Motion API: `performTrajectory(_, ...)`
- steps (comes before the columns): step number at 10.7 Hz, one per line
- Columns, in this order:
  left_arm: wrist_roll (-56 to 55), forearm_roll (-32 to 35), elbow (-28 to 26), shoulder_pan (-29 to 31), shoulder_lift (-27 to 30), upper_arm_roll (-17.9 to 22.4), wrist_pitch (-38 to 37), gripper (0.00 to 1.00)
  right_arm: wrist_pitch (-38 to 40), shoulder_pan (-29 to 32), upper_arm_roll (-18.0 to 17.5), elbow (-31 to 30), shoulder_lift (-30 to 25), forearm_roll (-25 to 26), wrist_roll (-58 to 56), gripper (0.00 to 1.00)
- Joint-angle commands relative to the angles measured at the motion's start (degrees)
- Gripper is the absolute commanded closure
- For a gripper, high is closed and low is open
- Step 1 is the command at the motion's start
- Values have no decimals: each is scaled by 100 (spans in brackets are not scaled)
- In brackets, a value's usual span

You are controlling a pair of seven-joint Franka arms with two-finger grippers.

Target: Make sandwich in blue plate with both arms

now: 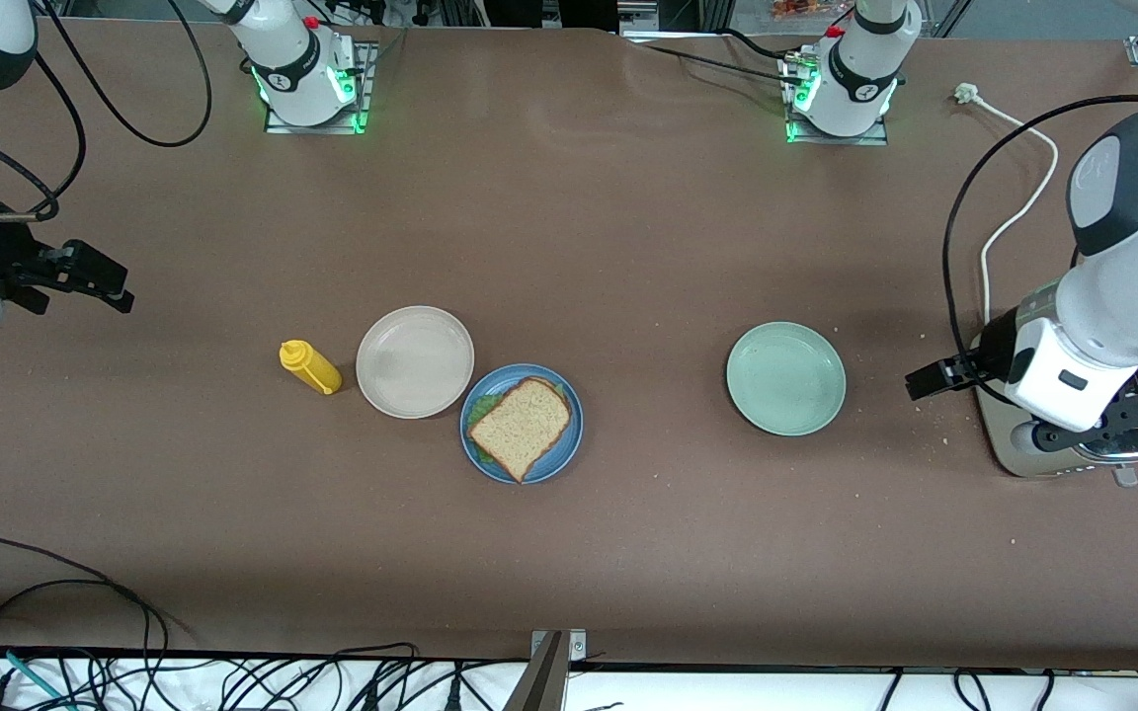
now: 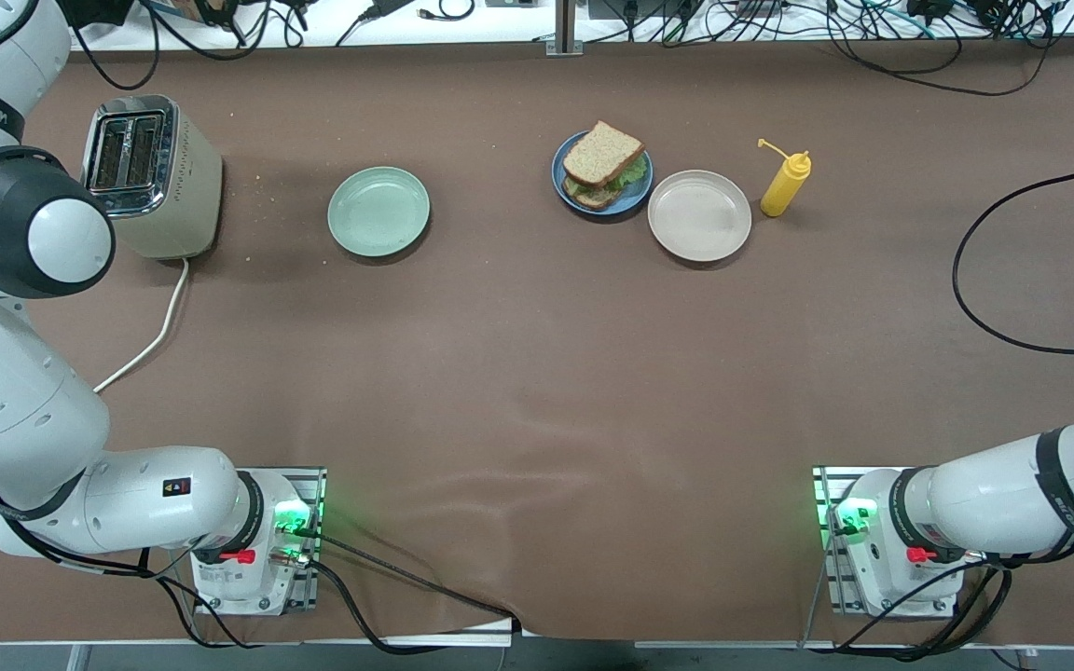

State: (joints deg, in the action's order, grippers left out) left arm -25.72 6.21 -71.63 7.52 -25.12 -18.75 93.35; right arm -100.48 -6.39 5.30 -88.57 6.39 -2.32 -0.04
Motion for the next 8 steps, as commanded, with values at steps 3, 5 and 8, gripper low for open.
performTrajectory(3,1245,100,18,618,112,-76,-115,0,64,-38,-2,51,11,100,136,0)
performTrajectory(5,1368,109,-96,803,156,-85,-116,0,64,-38,-2,147,99,118,110,0)
performTrajectory(8,1447,100,-333,944,209,-129,-37,0,64,-47,-2,156,108,100,110,0)
